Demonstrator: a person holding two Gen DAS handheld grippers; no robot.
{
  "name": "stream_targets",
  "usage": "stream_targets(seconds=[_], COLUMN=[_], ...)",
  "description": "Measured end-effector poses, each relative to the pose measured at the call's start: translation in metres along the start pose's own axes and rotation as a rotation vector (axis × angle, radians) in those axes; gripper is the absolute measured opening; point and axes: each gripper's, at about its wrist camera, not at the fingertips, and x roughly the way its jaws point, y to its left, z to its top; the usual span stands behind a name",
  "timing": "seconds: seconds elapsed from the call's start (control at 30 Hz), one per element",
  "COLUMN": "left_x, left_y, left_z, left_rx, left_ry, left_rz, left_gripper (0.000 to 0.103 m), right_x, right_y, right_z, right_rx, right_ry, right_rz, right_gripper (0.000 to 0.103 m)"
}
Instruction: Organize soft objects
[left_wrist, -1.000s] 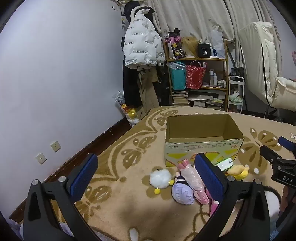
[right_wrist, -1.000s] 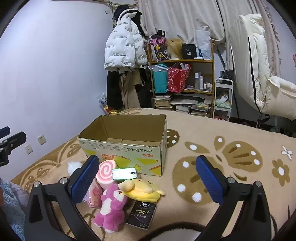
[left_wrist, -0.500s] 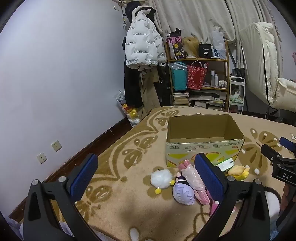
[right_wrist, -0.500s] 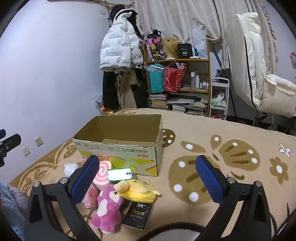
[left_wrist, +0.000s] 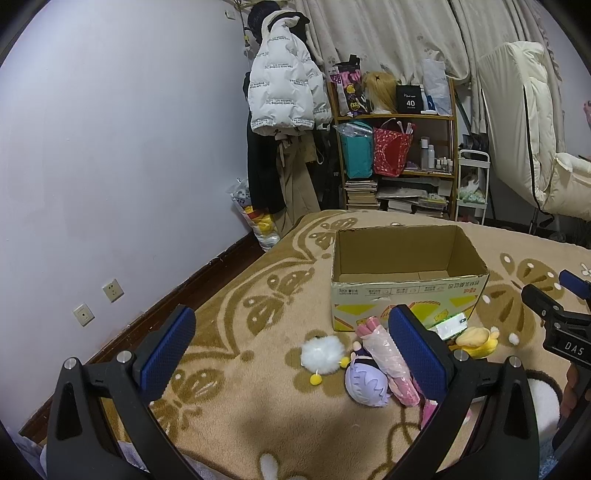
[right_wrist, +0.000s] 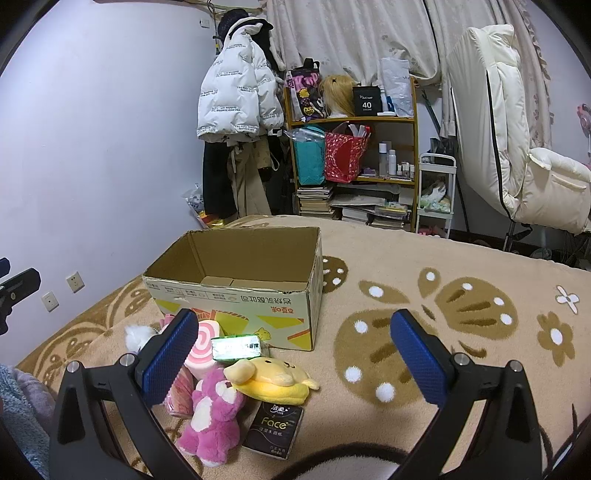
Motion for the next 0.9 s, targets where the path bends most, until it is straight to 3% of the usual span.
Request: stream_targets(seconds=[0.9], left_x=[0.0035], left_y=[0.0006], left_z=[-0.0027], left_rx=[0.002], left_ry=[0.009], left_rz=[-0.001], left_gripper=[0.103], right_x=[-0.0004], right_y=[0.0013], right_z=[0.0004], right_rx=[-0.002], right_ry=[0.002], right_rz=[-0.001], right_gripper=[0.103])
